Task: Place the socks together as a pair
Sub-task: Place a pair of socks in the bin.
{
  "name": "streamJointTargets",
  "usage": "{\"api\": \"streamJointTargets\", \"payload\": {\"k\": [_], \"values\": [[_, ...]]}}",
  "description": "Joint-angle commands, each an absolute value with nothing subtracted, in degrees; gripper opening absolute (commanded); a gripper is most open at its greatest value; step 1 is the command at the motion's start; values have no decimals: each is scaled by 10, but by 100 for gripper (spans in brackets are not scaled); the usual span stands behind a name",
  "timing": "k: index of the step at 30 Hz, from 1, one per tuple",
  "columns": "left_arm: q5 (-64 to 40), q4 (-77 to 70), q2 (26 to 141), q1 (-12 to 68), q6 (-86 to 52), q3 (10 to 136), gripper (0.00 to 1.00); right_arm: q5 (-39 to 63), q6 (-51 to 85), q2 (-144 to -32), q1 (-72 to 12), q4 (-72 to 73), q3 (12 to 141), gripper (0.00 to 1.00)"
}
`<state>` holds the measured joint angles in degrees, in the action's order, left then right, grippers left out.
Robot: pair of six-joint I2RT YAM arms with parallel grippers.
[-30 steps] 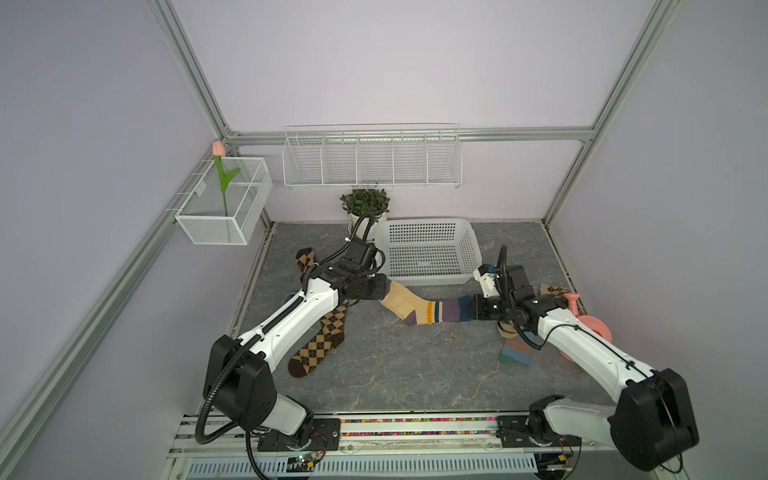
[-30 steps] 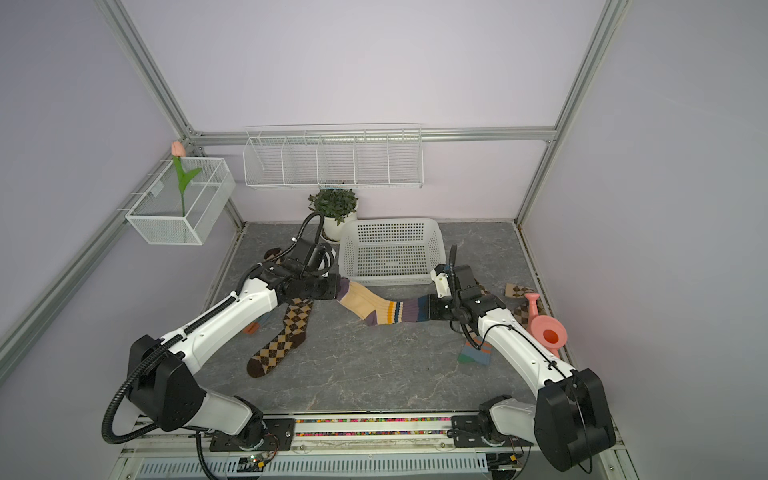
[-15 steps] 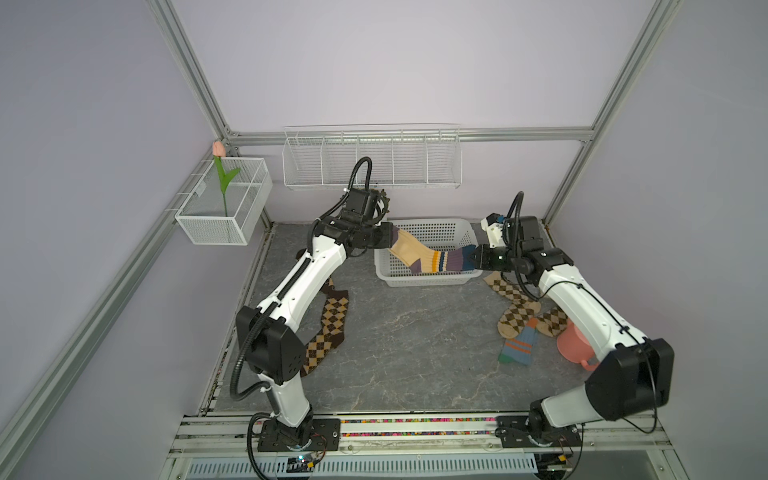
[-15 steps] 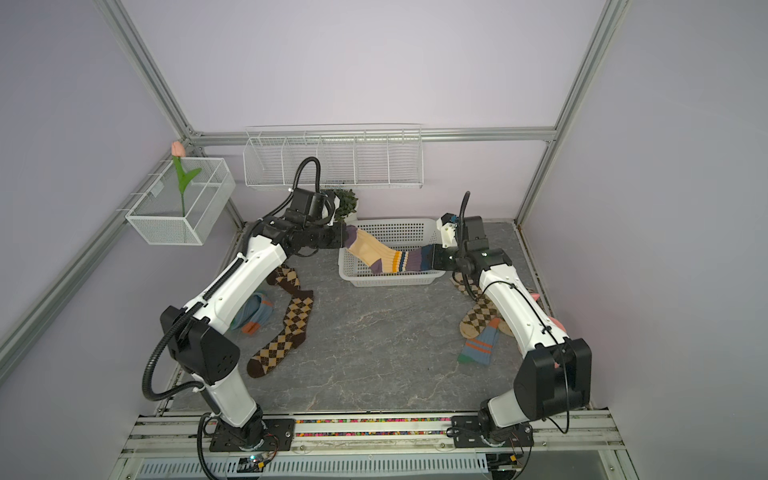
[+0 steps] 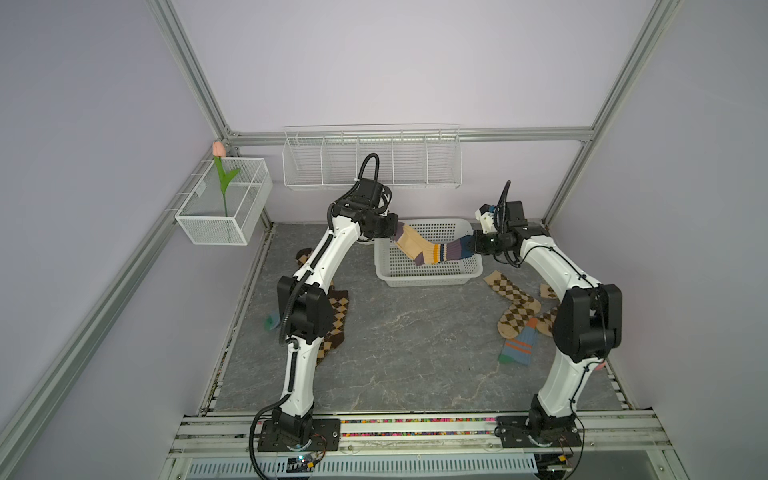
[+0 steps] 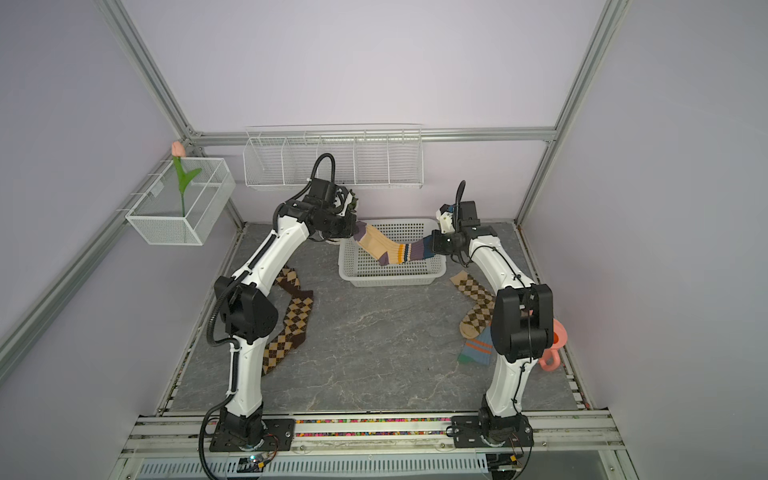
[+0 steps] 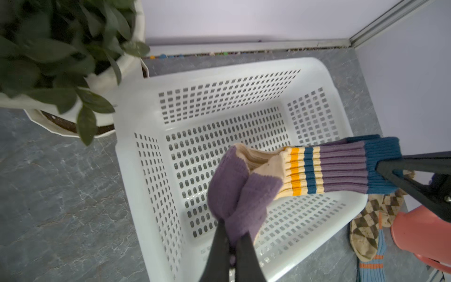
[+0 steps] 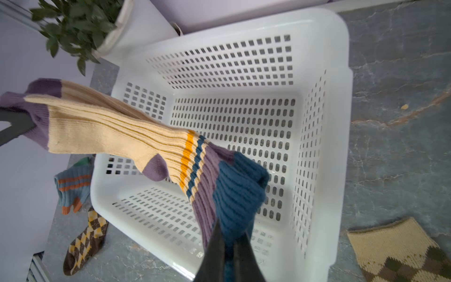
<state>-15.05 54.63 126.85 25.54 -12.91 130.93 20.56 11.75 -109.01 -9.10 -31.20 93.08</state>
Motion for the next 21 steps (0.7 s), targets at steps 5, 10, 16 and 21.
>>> {"api": "streamJointTargets", "payload": {"k": [5,10,16,21], "values": [[-168,572,1290,252,-108,1300,0,223,82,-1124,-88,-353,970,7],[-138,589,1332,247,-105,1328,0,225,83,-1157,-88,-358,994,7],[-113,607,1377,236,-100,1366,0,222,81,-1200,-89,-367,1023,7],[-91,618,1399,228,-97,1394,0,216,80,-1229,-91,-374,1051,7]]}}
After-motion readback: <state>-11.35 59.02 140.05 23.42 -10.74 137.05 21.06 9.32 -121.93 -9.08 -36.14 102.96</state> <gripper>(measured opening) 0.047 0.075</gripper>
